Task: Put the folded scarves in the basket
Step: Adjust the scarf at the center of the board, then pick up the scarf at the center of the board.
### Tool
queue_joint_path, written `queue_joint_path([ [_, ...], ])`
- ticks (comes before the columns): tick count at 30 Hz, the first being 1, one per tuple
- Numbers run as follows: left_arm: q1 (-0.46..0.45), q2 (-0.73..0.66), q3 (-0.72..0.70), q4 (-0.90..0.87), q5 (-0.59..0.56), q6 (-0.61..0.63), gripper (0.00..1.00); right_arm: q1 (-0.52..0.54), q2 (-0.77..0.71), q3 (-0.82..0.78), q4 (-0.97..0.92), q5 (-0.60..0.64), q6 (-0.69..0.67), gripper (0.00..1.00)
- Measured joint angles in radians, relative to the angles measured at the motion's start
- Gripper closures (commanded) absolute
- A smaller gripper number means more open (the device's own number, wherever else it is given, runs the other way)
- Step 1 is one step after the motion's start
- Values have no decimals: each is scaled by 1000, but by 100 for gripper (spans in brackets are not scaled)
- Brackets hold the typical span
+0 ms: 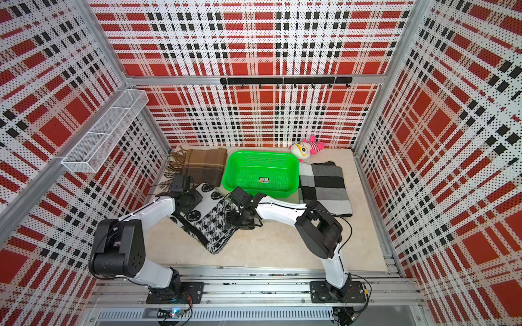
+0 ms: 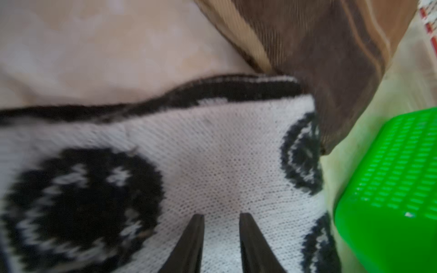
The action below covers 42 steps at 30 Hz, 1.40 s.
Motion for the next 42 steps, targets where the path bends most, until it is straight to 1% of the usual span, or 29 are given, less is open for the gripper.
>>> queue_joint_path([
  [4,-81,-5,-71,42,-10,-30,70,-1,30,0,28,-24,50,40],
  [6,-116,-27,-103,71,-20,-61,69,-13,29,-15,46,-21,72,45],
  [9,-203,-59,-138,96,-34,-121,70,-52,12,-90,71,-9,87,47],
  [11,-277,-79,-158,109,-32,-169,69,-96,-16,-148,74,-21,90,47],
  [14,-381,-108,-172,115,-30,-242,67,-178,-91,-230,52,8,51,44],
  [16,-428,-125,-171,114,-23,-279,62,-233,-126,-262,21,31,9,37],
  [18,-443,-135,-162,100,-16,-291,54,-269,-155,-280,-2,67,-34,31],
  [22,-412,-146,-99,35,-39,-267,31,-277,-236,-332,-37,119,-85,16],
  [24,-372,-173,-82,18,-50,-229,22,-274,-286,-368,-45,128,-90,13],
  [26,-322,-208,-80,5,-52,-193,17,-274,-322,-402,-39,126,-88,12],
  [31,-165,-233,-98,-6,-27,-82,15,-274,-322,-460,25,84,-53,12],
  [34,-103,-210,-121,1,8,-18,17,-268,-300,-468,75,54,-17,12],
  [38,-106,-134,-139,27,50,27,21,-249,-276,-462,139,27,28,14],
  [40,-119,-103,-160,48,58,31,22,-240,-263,-461,174,12,55,17],
  [42,-139,-87,-187,87,60,30,25,-232,-253,-462,206,0,78,22],
])
